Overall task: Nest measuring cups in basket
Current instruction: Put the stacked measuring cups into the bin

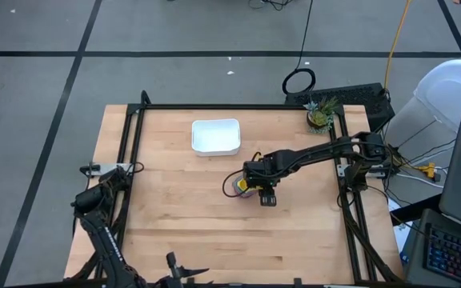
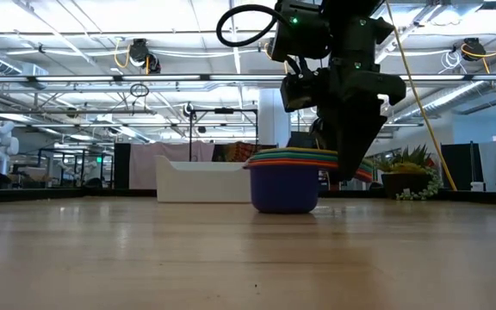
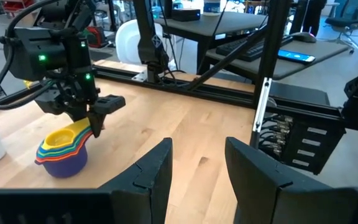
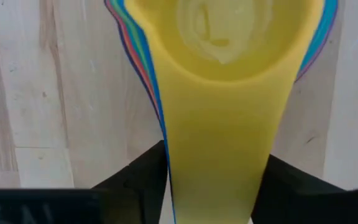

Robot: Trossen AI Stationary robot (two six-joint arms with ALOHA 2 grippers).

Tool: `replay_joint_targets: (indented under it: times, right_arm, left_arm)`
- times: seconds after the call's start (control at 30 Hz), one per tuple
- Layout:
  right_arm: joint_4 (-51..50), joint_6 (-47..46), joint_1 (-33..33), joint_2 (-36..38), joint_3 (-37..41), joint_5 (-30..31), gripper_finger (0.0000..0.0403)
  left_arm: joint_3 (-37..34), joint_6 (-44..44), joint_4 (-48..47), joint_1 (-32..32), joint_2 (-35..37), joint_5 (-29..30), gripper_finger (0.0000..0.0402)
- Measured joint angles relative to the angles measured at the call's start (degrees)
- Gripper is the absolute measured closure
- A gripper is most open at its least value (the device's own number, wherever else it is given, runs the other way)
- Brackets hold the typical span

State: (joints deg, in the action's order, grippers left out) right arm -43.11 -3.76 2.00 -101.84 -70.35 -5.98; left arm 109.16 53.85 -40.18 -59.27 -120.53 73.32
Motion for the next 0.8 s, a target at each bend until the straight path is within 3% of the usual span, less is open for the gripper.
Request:
replay_joint_targets:
  times: [0.8]
  right_arm:
    - [-0.4, 6.3, 0.0, -2.7, -0.5, 3.2, 0.0269]
  left_arm:
    - [0.0, 0.5, 0.2, -0.8, -0.2, 0.0, 0.0250]
